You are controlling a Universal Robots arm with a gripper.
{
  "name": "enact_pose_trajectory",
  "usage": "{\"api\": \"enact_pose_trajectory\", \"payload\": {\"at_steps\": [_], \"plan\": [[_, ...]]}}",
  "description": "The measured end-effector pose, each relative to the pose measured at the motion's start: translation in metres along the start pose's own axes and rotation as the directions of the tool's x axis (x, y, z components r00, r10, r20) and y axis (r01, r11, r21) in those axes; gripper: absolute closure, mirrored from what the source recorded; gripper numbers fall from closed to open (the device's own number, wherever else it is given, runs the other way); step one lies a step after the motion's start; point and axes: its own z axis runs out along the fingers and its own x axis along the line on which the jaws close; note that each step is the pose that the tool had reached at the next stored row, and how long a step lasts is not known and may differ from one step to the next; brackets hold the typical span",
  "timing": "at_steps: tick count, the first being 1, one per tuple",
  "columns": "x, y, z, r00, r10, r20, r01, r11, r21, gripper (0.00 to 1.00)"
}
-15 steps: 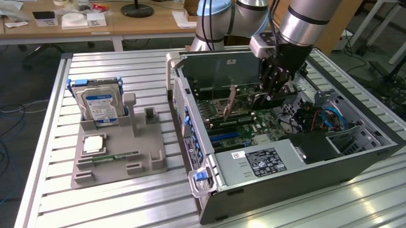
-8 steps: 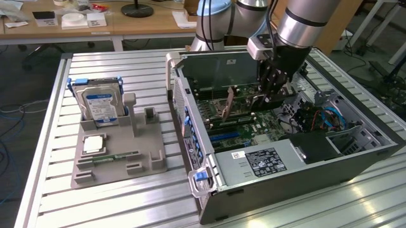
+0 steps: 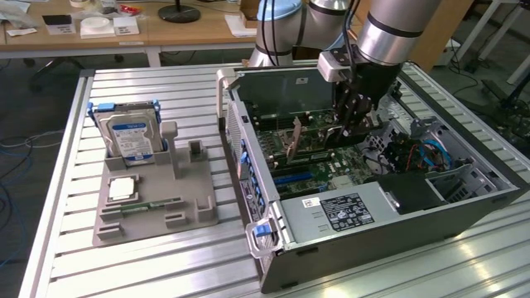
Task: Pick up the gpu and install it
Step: 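Insert the gpu into the slot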
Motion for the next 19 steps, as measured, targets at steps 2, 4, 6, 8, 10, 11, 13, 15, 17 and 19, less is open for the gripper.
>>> {"api": "enact_pose_trajectory", "payload": {"at_steps": [2,4,6,8,10,11,13,15,17,19], "plan": [[0.0,0.0,0.0,1.0,0.0,0.0,0.0,1.0,0.0001,0.73],[0.0003,0.0004,0.0006,1.0,0.0,0.0,0.0,1.0,0.0001,0.73],[0.0003,0.0004,0.0006,1.0,0.0,-0.0001,0.0,1.0,0.0001,0.73],[0.0003,0.0009,0.0006,1.0,0.0,-0.0001,0.0,1.0,0.0001,0.73],[0.0003,0.0017,0.0007,1.0,0.0,0.0001,0.0,1.0,0.0003,0.73],[0.0003,0.0017,0.0006,1.0,0.0,0.0,0.0,1.0,0.0003,0.73],[0.0003,0.0017,0.0006,1.0,0.0,0.0,0.0,1.0,0.0003,0.73],[0.0003,0.0017,0.0006,1.0,0.0,0.0,0.0,1.0,0.0003,0.73],[0.0003,0.0017,0.0006,1.0,0.0,0.0,0.0,1.0,0.0003,0.73],[0.0003,0.0017,0.0007,1.0,0.0,0.0,0.0,1.0,0.0003,0.73]]}}
